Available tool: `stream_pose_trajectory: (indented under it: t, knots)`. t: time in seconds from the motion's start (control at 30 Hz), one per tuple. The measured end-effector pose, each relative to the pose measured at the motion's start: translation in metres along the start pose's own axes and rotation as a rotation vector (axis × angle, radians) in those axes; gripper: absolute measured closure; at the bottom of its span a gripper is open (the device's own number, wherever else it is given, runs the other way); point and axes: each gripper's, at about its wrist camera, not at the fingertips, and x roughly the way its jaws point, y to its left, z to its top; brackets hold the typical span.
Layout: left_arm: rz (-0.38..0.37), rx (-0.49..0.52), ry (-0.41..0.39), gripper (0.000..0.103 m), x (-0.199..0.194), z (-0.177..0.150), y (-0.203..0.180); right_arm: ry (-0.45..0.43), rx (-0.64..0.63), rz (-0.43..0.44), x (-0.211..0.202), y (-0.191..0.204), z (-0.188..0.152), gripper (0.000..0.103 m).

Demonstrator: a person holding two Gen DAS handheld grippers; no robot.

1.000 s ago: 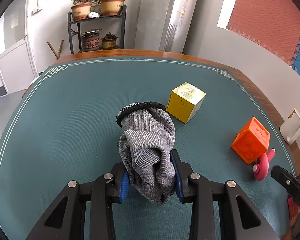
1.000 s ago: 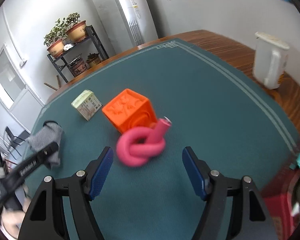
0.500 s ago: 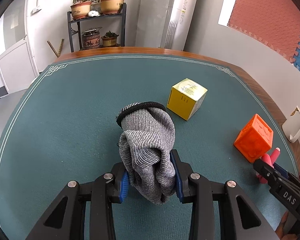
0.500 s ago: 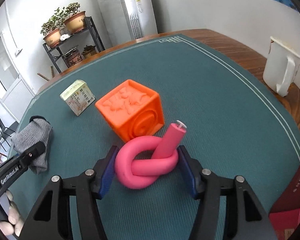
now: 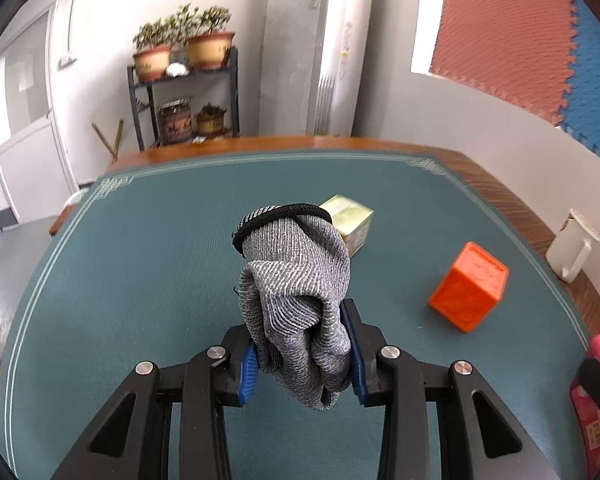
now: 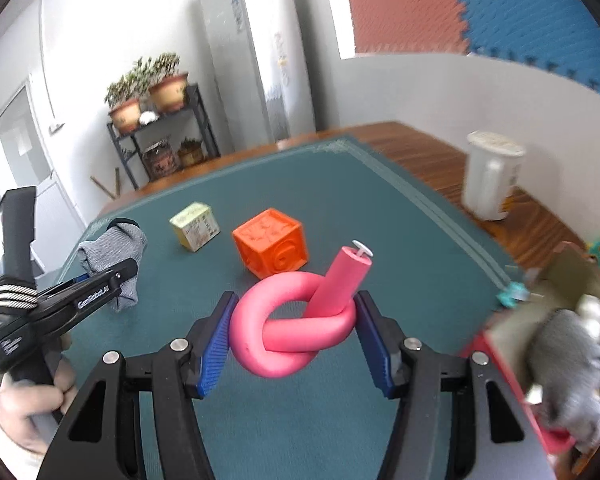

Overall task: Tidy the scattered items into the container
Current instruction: 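Carry the pink tube and grey glove into the red tin and release both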

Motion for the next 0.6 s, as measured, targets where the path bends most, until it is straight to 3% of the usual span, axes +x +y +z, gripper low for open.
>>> stream_pose_trajectory:
  t: [0.3, 0.6]
  knots:
    - [-0.047, 0.101, -0.083, 0.065, -0.046, -0.01, -0.039, -0.095, 0.089, -0.092, -0.08, -0.06, -0.016, 0.04]
    - [-0.138, 0.186, -0.06, 0.065, -0.077, -0.035, -0.092, -0.159, 0.192, -0.191, -0.136, -0.133, -0.035, 0.04]
